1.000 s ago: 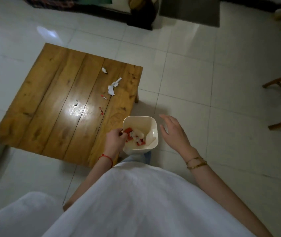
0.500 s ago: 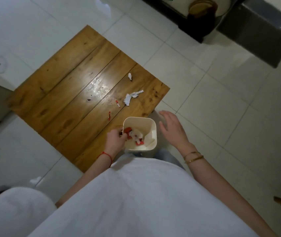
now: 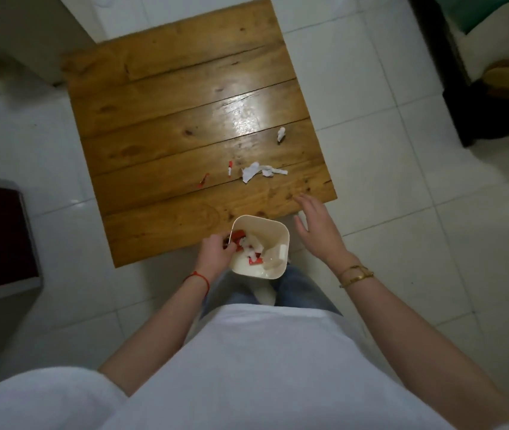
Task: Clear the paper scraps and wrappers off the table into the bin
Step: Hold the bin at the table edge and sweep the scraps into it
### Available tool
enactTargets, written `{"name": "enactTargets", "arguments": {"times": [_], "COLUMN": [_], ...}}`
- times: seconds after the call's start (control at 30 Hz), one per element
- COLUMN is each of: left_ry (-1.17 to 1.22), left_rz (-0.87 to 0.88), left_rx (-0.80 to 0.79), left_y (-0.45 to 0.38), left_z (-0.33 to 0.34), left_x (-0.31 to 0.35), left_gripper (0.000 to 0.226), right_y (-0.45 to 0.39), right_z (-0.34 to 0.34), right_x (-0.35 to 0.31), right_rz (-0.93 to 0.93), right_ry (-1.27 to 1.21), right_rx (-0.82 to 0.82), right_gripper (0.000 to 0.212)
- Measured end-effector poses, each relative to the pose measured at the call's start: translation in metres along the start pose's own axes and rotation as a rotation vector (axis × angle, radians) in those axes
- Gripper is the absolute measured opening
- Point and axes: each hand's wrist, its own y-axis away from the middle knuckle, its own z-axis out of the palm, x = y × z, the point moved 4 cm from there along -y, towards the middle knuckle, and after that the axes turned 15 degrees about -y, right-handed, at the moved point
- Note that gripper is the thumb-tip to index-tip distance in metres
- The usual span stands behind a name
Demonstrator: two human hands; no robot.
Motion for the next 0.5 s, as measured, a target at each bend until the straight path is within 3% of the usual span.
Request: {"name": "enactTargets", "arguments": {"times": [0.5], "left_ry": [0.231], "left_rz": [-0.201], "left_rx": [0.098], "left_y": [-0.05], "left_z": [0.124], "left_x": [-0.02], "left_gripper": [0.024], "right_y": [-0.124], "right_z": [0.043], "right_x": [0.067], "right_rz": [-0.18], "right_ry": [0.174], "right_rx": [-0.247], "right_gripper": [0.051]}}
